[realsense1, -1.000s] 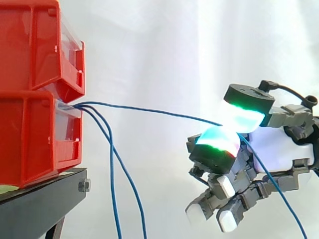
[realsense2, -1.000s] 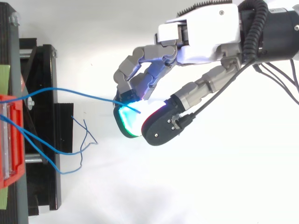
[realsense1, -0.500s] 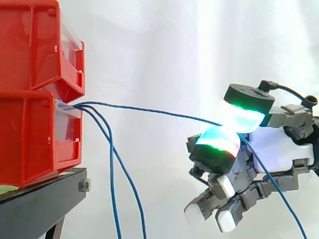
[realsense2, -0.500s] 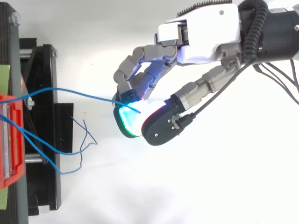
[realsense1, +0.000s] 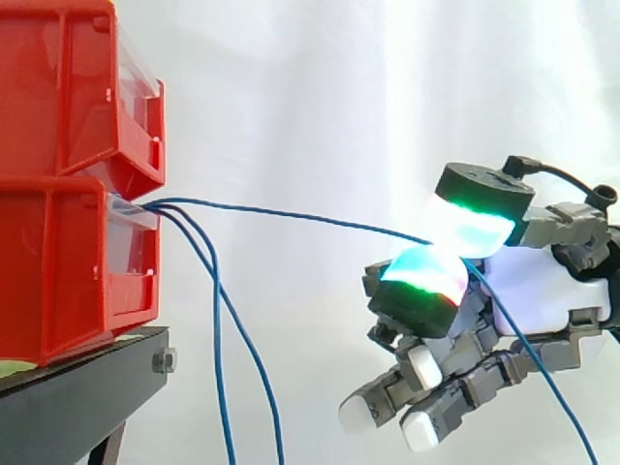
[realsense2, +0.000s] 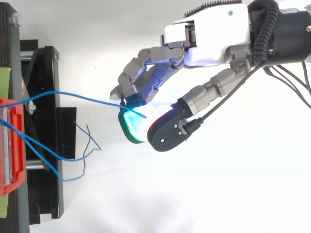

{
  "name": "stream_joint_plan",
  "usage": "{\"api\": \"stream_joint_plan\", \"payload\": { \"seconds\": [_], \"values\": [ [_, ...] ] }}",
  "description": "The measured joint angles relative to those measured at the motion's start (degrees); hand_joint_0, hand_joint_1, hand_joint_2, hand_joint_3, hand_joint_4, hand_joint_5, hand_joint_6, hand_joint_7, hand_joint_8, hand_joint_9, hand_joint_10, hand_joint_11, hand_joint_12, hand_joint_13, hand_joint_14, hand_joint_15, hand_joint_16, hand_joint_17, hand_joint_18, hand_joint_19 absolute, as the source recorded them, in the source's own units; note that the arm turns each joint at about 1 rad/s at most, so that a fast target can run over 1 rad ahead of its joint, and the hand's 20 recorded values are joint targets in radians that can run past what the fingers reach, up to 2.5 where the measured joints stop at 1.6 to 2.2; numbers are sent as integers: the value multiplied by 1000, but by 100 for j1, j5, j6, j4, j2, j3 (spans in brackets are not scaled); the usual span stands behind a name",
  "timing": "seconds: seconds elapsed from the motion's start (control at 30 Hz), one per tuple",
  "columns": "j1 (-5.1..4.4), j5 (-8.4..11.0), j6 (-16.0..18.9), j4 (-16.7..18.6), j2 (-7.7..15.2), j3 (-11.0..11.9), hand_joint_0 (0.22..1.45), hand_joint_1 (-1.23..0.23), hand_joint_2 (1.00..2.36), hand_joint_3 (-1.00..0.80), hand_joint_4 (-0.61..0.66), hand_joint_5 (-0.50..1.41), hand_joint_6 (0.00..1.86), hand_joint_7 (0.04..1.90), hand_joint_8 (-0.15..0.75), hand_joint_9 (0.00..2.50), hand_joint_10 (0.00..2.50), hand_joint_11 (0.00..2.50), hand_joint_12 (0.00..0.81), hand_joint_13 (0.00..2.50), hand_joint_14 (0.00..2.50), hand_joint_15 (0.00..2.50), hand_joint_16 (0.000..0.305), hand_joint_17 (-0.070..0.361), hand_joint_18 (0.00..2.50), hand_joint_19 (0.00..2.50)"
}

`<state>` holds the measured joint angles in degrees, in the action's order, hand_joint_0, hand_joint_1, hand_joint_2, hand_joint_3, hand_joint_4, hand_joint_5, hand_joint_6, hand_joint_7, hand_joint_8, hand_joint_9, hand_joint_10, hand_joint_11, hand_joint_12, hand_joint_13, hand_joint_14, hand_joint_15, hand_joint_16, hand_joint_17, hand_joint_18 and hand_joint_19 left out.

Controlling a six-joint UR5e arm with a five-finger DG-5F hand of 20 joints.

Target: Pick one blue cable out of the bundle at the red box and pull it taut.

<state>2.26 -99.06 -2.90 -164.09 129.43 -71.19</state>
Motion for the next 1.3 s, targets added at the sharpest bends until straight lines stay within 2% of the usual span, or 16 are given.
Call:
{"api": "stream_joint_plan", "payload": {
  "seconds": [0.3,0.5,1.3],
  "values": [
    [1,0,0,0,2,0,634,-804,1027,-10,-21,-171,910,1247,297,644,11,540,403,288,2,73,58,130,392,219],
    [2,0,0,0,3,0,634,-803,1026,-19,-15,-170,909,1247,238,624,10,496,388,310,0,62,58,130,403,208],
    [1,1,0,0,2,0,628,-796,1026,-25,-4,-169,906,1243,239,675,10,510,388,360,1,85,57,128,418,210]
  ]
}}
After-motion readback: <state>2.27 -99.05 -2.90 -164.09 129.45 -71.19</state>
